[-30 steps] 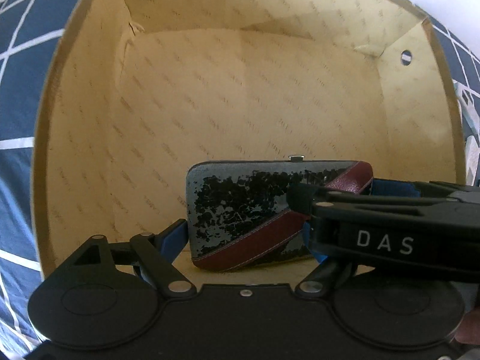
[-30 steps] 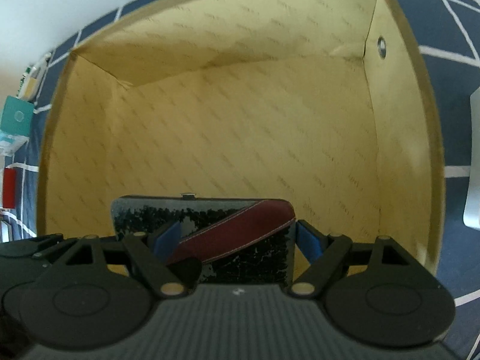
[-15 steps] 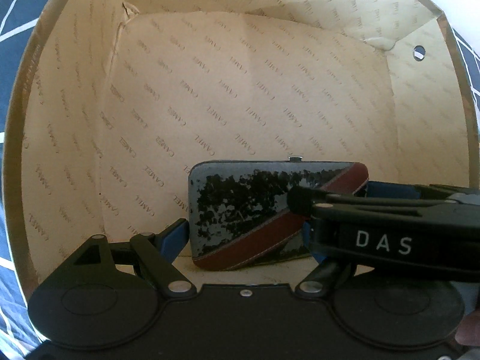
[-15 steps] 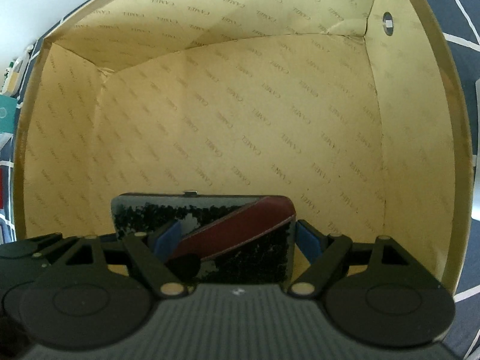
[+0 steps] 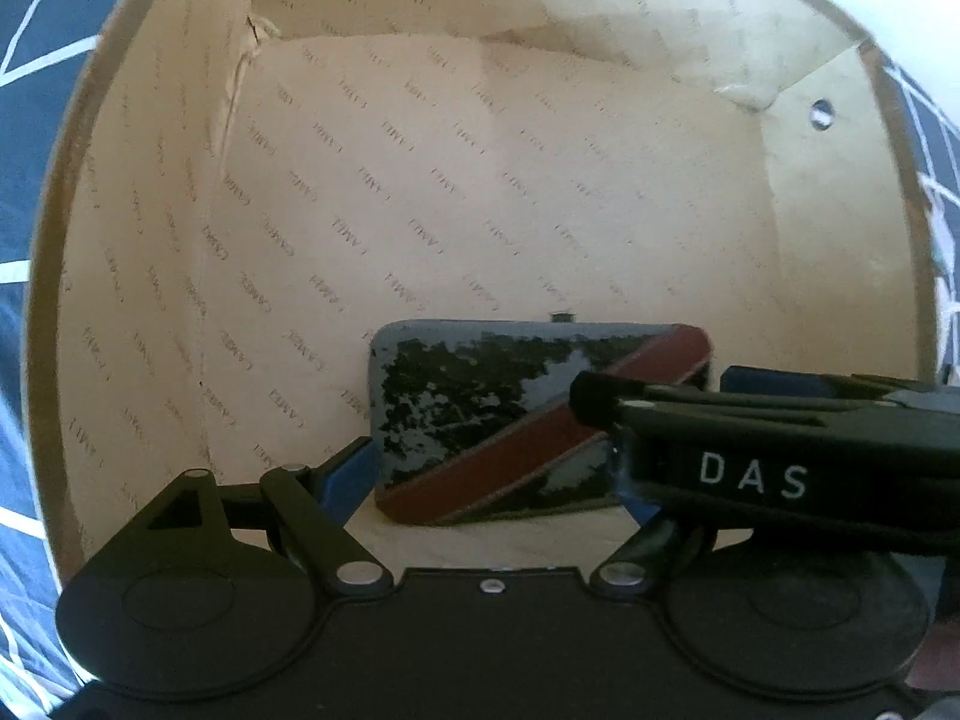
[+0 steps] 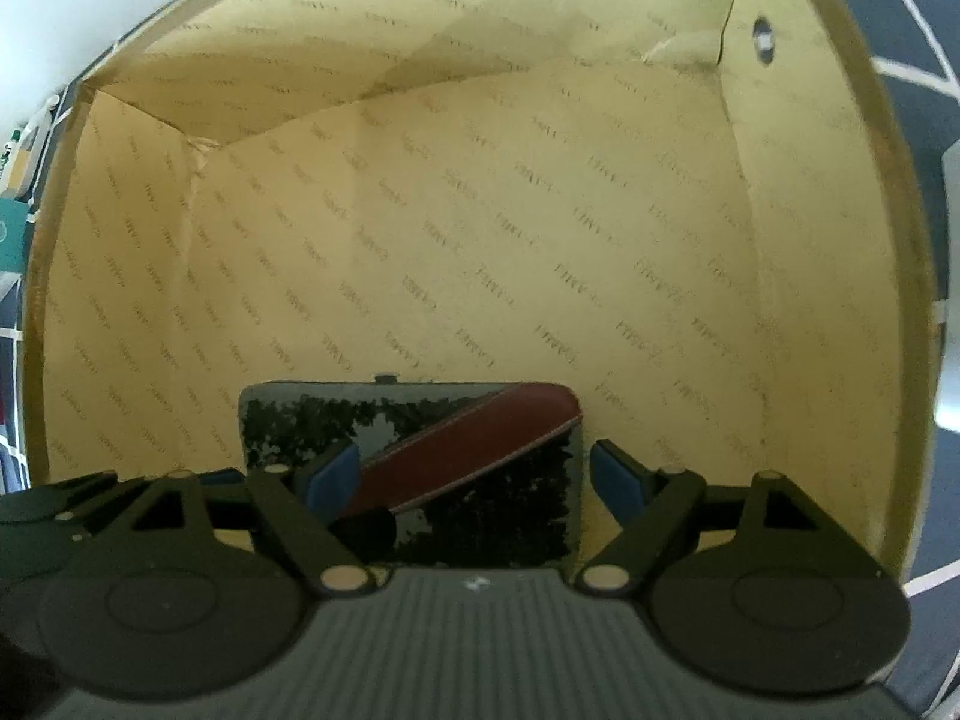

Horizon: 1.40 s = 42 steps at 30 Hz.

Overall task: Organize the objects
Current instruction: 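Lower the case into the box and open the right tool, then withdraw the right tool up out of the box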

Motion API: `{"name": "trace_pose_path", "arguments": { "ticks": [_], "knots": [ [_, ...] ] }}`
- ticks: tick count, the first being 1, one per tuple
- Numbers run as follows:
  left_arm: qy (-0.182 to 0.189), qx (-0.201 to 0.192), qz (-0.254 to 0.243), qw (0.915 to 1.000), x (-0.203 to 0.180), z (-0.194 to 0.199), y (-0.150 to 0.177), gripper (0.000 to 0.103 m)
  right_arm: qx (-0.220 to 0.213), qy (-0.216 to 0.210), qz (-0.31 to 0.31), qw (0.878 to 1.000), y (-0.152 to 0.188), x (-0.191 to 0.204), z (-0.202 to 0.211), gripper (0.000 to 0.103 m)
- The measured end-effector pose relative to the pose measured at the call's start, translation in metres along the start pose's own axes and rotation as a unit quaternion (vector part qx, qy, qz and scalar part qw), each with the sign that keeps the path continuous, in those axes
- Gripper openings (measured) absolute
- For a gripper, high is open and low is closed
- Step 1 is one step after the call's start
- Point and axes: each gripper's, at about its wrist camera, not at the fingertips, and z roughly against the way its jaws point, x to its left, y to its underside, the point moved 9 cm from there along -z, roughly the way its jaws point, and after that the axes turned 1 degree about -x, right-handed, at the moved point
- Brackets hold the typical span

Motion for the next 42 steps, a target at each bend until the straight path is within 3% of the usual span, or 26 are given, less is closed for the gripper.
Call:
{"name": "trace_pose_path", "arguments": {
  "ticks": [5, 13, 17, 23, 33, 42],
  "knots": [
    [-0.003, -0.031, -0.008, 0.9995, -0.009, 0.025, 0.001, 0.083, -0.038, -0.006, 0.007, 0.999, -0.003, 0.003, 0.029, 0.084],
    [-0.017, -0.088, -0.013, 0.9959, -0.020, 0.075, 0.007, 0.098, -0.102, -0.013, 0.018, 0.995, -0.001, 0.008, 0.088, 0.094],
    [-0.027, -0.117, -0.016, 0.9927, -0.021, 0.098, 0.016, 0.101, -0.130, -0.016, 0.020, 0.991, 0.009, 0.008, 0.118, 0.103],
    [-0.038, -0.146, -0.029, 0.9881, -0.027, 0.126, 0.035, 0.103, -0.165, -0.015, 0.014, 0.986, 0.030, 0.005, 0.152, 0.103],
    [-0.036, -0.164, -0.070, 0.9833, -0.047, 0.147, 0.070, 0.103, -0.204, 0.001, -0.022, 0.979, 0.075, -0.018, 0.192, 0.103],
    [-0.045, -0.162, -0.104, 0.9803, -0.082, 0.140, 0.092, 0.103, -0.220, 0.004, -0.049, 0.974, 0.106, -0.059, 0.210, 0.103]
  ]
}}
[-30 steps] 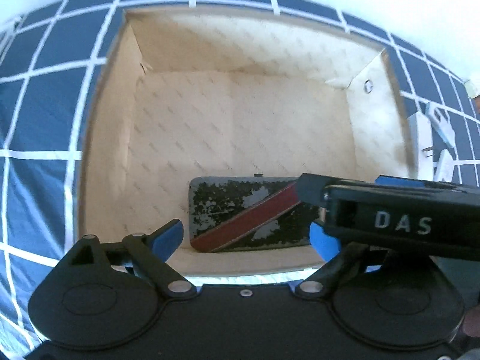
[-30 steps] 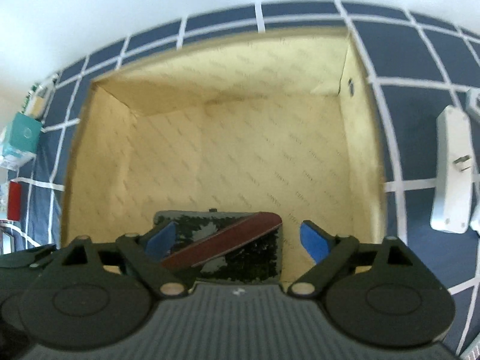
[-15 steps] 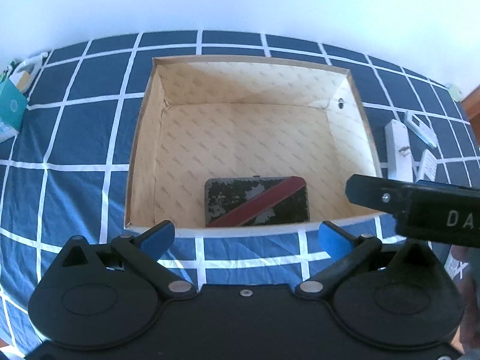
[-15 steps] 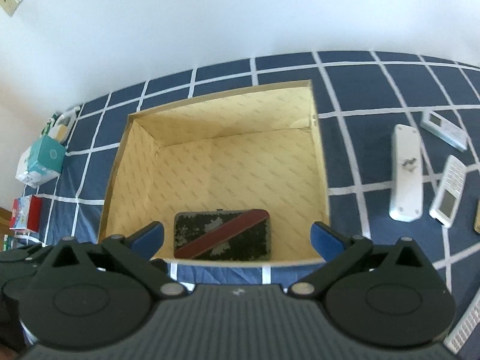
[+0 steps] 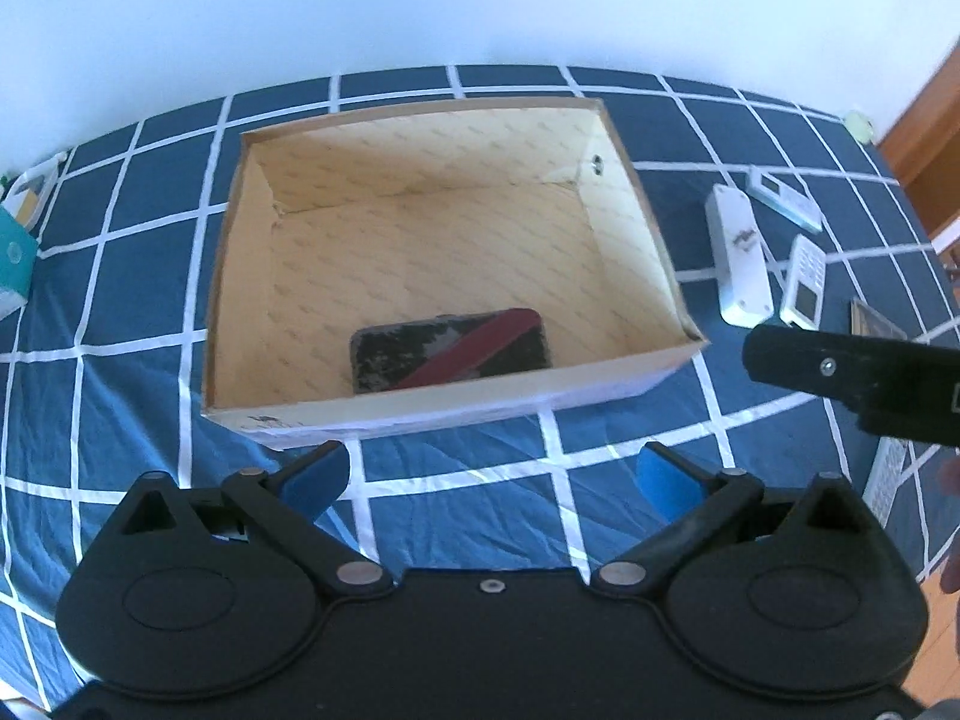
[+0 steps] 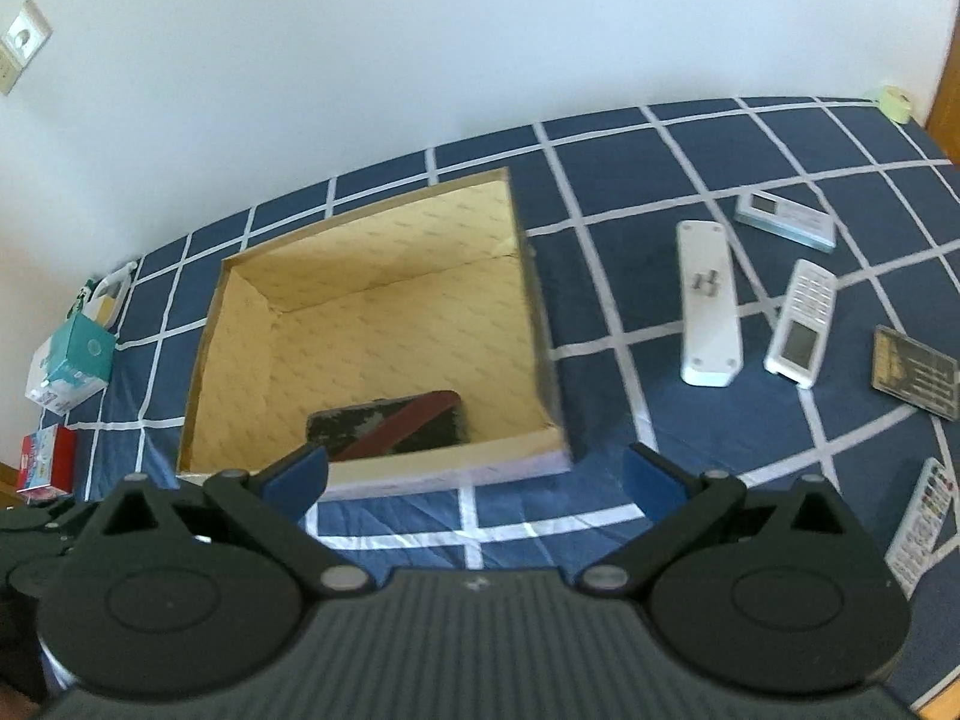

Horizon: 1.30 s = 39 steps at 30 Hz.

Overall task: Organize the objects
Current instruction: 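Withdraw the right tool up out of the box, then move the right tool to the white TV remote and grasp it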

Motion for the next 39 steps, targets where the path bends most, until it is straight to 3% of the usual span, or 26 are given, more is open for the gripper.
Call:
{"name": "trace_pose_path", "arguments": {
  "ticks": [10, 22, 31, 39],
  "knots": [
    [-0.009, 0.017, 0.009, 0.9998, -0.068, -0.012, 0.017, 0.103, 0.009, 0.006, -0.015, 1.000, 0.013, -0.089, 0.018, 0.103],
    [-0.032, 0.029, 0.052, 0.9977, -0.163, -0.026, 0.047, 0.103, 0.044, -0.006, 0.027, 0.999, 0.018, -0.192, 0.029, 0.103],
    [-0.048, 0.037, 0.079, 0.9950, -0.197, -0.030, 0.076, 0.103, 0.064, -0.018, 0.078, 0.995, 0.027, -0.228, 0.040, 0.103],
    [-0.054, 0.026, 0.083, 0.9947, -0.198, -0.019, 0.094, 0.103, 0.078, -0.017, 0.106, 0.991, 0.045, -0.238, 0.051, 0.103]
  ]
}}
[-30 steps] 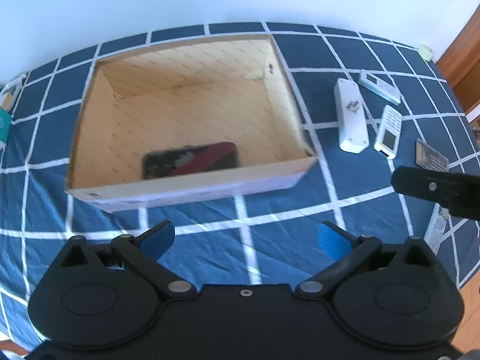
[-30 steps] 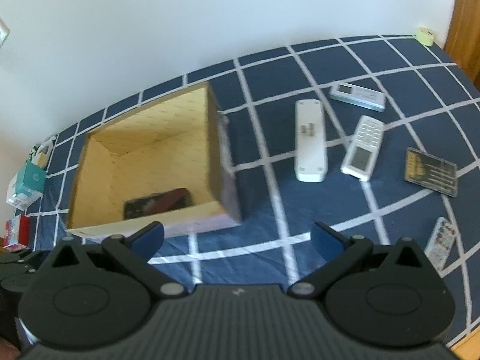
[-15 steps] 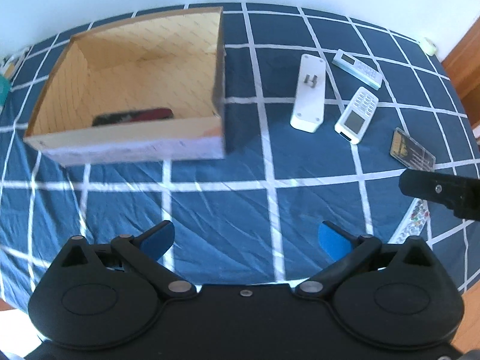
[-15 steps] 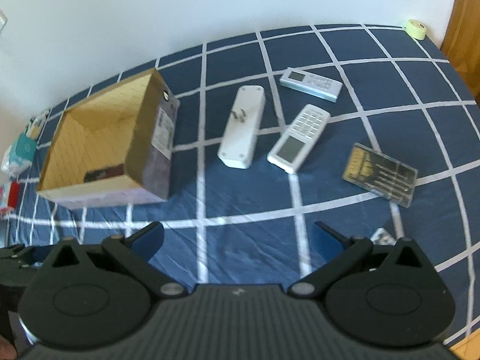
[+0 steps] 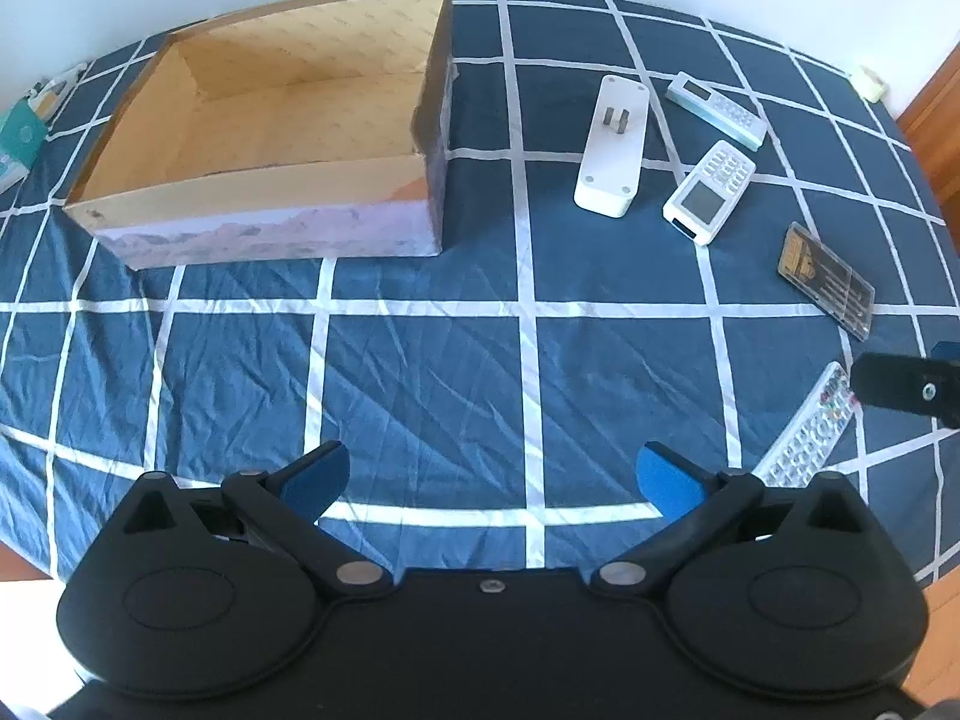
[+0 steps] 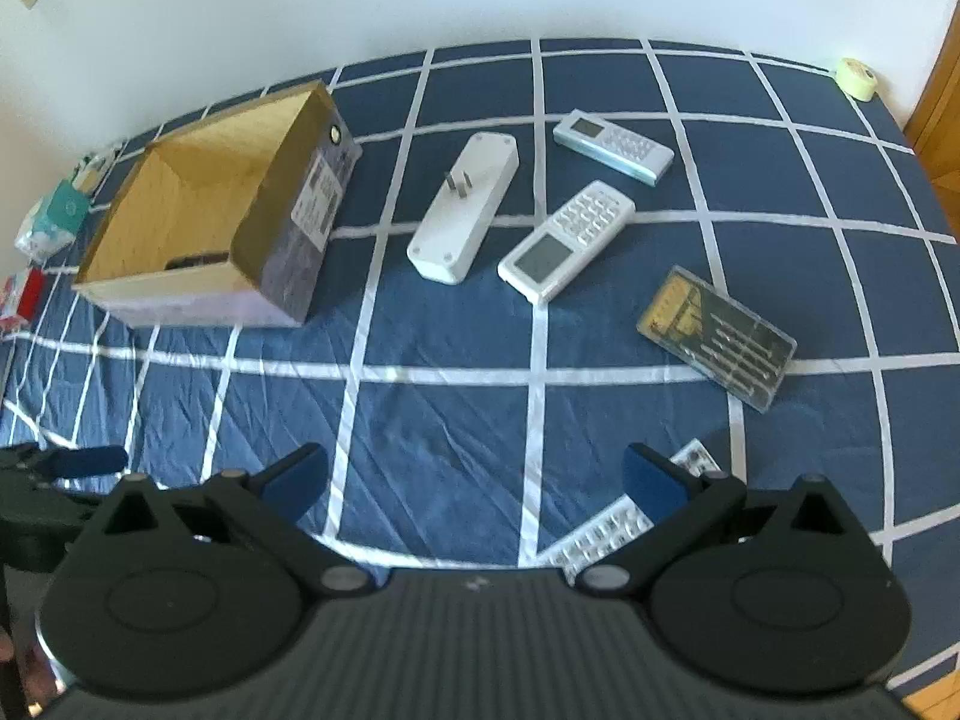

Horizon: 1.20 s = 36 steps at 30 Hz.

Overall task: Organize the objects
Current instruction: 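Move the right tool to the white TV remote and grasp it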

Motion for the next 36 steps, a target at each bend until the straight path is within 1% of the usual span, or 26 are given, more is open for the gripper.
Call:
{"name": "trace_pose_path", "arguments": {
  "ticks": [7, 13, 16, 21, 25, 28, 36],
  "knots": [
    [-0.002, -0.007, 0.002, 1.0000, -0.002, 0.003, 0.011, 0.103, 0.009, 0.008, 0.019, 1.000, 0.015, -0.003, 0.007, 0.103],
    [-0.002, -0.013, 0.013, 0.9998, -0.011, -0.001, 0.014, 0.103, 0.022, 0.018, 0.035, 0.999, 0.016, -0.020, 0.002, 0.103],
    [-0.010, -0.011, 0.030, 0.9994, -0.017, -0.007, 0.014, 0.103, 0.031, 0.028, 0.050, 0.998, 0.013, -0.034, -0.006, 0.103],
    [-0.026, -0.004, 0.076, 0.9968, -0.033, -0.019, 0.017, 0.103, 0.054, 0.020, 0.076, 0.995, 0.004, -0.061, -0.020, 0.103],
    [-0.030, 0.010, 0.119, 0.9924, -0.054, -0.032, 0.028, 0.103, 0.072, 0.009, 0.095, 0.993, -0.006, -0.087, -0.033, 0.103],
    [-0.038, 0.019, 0.155, 0.9870, -0.070, -0.042, 0.040, 0.103, 0.082, 0.002, 0.105, 0.991, -0.009, -0.105, -0.044, 0.103],
    [-0.036, 0.043, 0.238, 0.9697, -0.110, -0.069, 0.073, 0.103, 0.122, -0.036, 0.147, 0.981, 0.000, -0.118, -0.076, 0.103]
  ]
}}
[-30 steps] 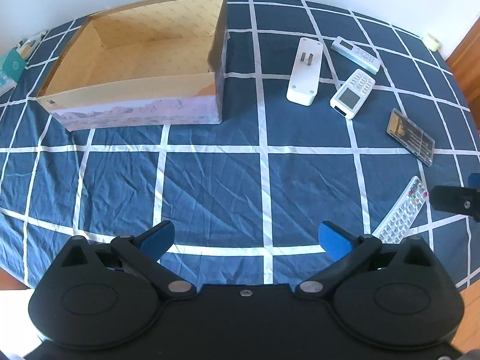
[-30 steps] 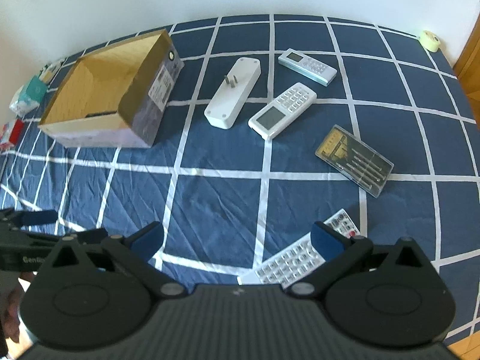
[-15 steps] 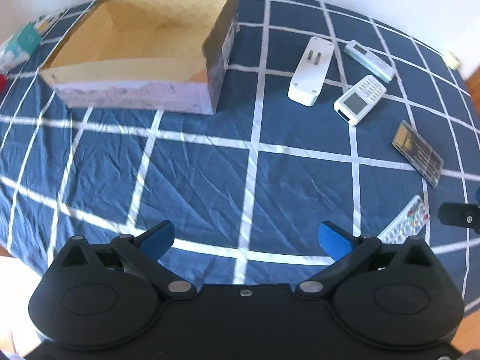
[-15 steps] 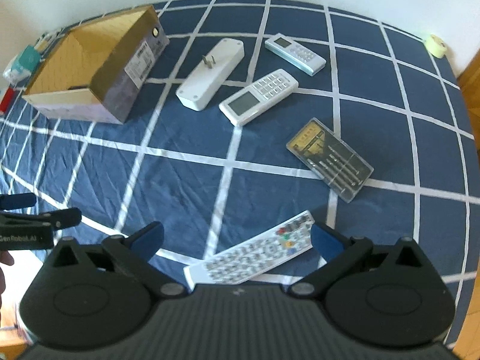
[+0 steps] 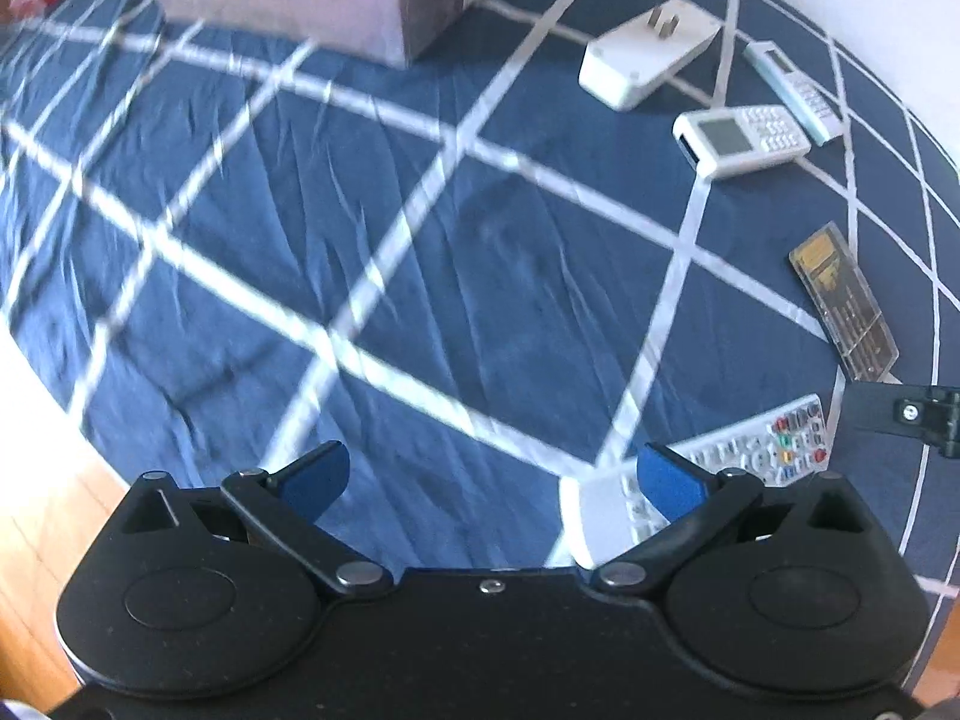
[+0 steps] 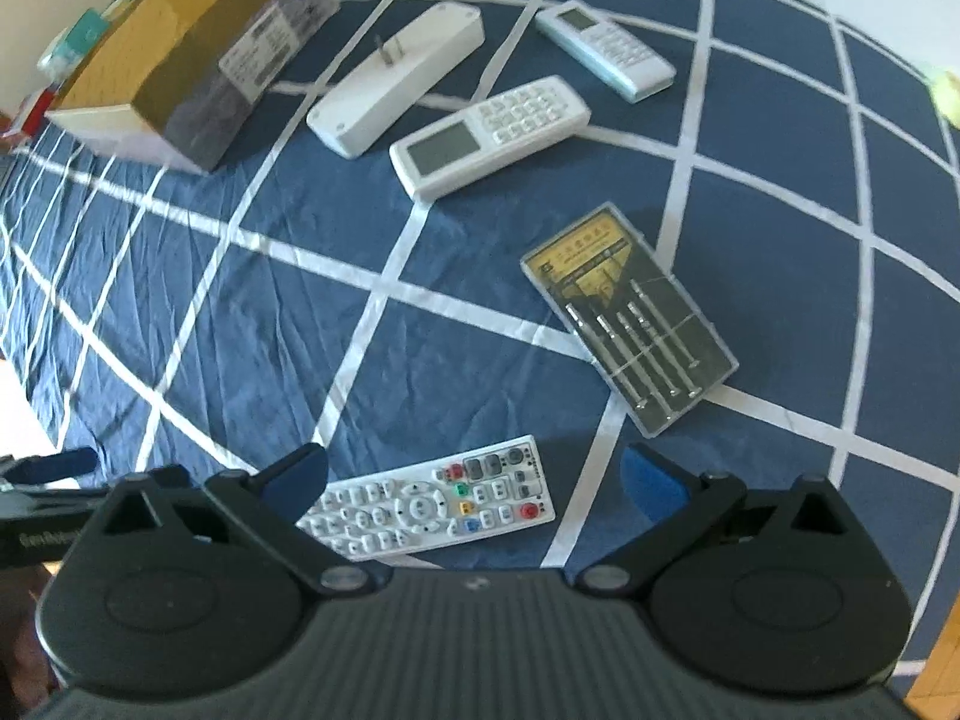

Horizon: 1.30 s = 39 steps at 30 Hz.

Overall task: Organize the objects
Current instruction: 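Move the right tool to the white TV remote and grasp it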

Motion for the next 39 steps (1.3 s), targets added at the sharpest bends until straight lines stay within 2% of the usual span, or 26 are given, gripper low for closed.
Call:
{"name": "trace_pose_path", "arguments": {
  "ticks": [7, 16, 27, 39],
  "knots": [
    [0.010, 0.023, 0.045, 0.9987, -0.015, -0.024, 0.023, 0.103, 0.034, -0.024, 0.032, 0.999, 0.012, 0.000, -0.029, 0.103],
    [0.025, 0.036, 0.084, 0.9955, -0.033, -0.039, 0.035, 0.103, 0.065, -0.044, 0.056, 0.995, 0.013, 0.000, -0.051, 0.103],
    [0.023, 0.053, 0.087, 0.9945, -0.044, -0.053, 0.045, 0.103, 0.087, -0.064, 0.068, 0.992, 0.024, 0.004, -0.066, 0.103],
    [0.046, 0.057, 0.085, 0.9937, -0.058, -0.058, 0.036, 0.101, 0.094, -0.059, 0.094, 0.989, 0.018, 0.010, -0.070, 0.099]
  ]
}}
